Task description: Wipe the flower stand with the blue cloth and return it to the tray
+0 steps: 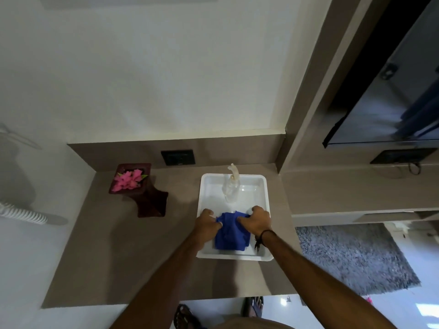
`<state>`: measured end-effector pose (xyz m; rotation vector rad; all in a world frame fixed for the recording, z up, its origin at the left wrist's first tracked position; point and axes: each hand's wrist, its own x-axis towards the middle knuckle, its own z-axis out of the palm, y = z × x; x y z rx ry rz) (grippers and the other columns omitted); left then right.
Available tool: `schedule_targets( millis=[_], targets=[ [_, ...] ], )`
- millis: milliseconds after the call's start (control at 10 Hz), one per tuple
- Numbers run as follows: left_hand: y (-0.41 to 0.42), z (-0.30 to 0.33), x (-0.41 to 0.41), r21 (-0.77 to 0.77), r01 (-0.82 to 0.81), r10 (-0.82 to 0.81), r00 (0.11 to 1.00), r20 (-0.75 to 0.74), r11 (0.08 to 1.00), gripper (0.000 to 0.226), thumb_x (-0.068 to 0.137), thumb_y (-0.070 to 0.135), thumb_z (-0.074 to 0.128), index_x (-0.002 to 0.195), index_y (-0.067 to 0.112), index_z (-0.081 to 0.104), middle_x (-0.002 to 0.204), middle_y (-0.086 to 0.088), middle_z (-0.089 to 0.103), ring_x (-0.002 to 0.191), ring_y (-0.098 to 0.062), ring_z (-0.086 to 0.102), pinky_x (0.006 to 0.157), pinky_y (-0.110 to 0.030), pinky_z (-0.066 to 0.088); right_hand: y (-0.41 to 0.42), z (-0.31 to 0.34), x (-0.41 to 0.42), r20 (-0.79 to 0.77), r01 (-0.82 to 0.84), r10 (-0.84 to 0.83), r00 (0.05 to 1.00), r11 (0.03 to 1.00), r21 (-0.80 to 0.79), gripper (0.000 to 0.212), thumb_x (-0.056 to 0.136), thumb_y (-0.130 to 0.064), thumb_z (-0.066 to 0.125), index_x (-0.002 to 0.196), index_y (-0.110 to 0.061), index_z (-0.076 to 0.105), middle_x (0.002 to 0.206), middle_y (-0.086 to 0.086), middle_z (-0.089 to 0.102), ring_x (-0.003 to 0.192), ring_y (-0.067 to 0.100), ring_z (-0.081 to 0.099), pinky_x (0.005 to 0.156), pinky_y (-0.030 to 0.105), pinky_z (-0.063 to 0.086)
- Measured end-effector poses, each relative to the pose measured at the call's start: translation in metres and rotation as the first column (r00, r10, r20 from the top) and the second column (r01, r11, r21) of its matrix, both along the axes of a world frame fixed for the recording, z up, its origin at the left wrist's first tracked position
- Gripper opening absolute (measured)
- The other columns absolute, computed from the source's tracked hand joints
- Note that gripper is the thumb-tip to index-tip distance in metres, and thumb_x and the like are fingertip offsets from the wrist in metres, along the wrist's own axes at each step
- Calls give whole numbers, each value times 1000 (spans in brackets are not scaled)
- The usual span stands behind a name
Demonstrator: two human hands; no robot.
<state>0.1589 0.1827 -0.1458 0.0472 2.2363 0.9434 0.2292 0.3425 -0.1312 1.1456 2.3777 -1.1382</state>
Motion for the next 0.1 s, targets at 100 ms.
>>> schedule_targets(
  millis=[100],
  targets=[
    [-1, 21, -16, -33, 90, -93, 986, -138, 995, 55, 89, 19, 65, 139, 11, 44, 144, -12, 52, 129, -29, 52, 101, -33, 44, 14, 22, -10, -154, 41, -29, 988, 996, 77, 64, 82, -37, 72, 135, -6, 53, 123, 13, 68, 111, 31, 65, 94, 40, 56]
  ],
)
